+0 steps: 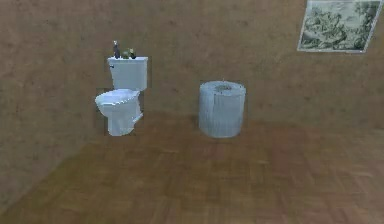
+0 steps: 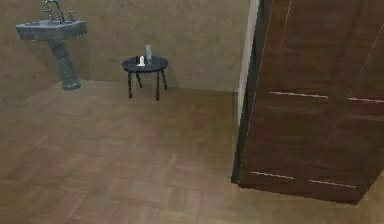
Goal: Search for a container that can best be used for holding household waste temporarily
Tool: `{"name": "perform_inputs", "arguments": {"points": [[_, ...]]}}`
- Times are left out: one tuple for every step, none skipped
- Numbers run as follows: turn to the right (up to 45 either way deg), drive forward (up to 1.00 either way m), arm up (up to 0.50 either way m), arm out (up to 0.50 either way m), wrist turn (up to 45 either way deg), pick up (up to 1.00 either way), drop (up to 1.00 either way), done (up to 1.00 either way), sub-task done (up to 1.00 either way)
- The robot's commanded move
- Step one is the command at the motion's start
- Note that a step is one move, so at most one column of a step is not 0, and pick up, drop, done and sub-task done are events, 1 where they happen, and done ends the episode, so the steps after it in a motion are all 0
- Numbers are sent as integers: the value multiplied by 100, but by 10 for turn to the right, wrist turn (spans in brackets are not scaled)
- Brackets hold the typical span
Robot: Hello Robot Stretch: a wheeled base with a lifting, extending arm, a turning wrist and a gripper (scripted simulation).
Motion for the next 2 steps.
{"name": "perform_inputs", "arguments": {"points": [[0, 100, 0, 0, 0, 0, 0, 0, 0], [0, 45, 0, 0, 0, 0, 0, 0, 0]]}}
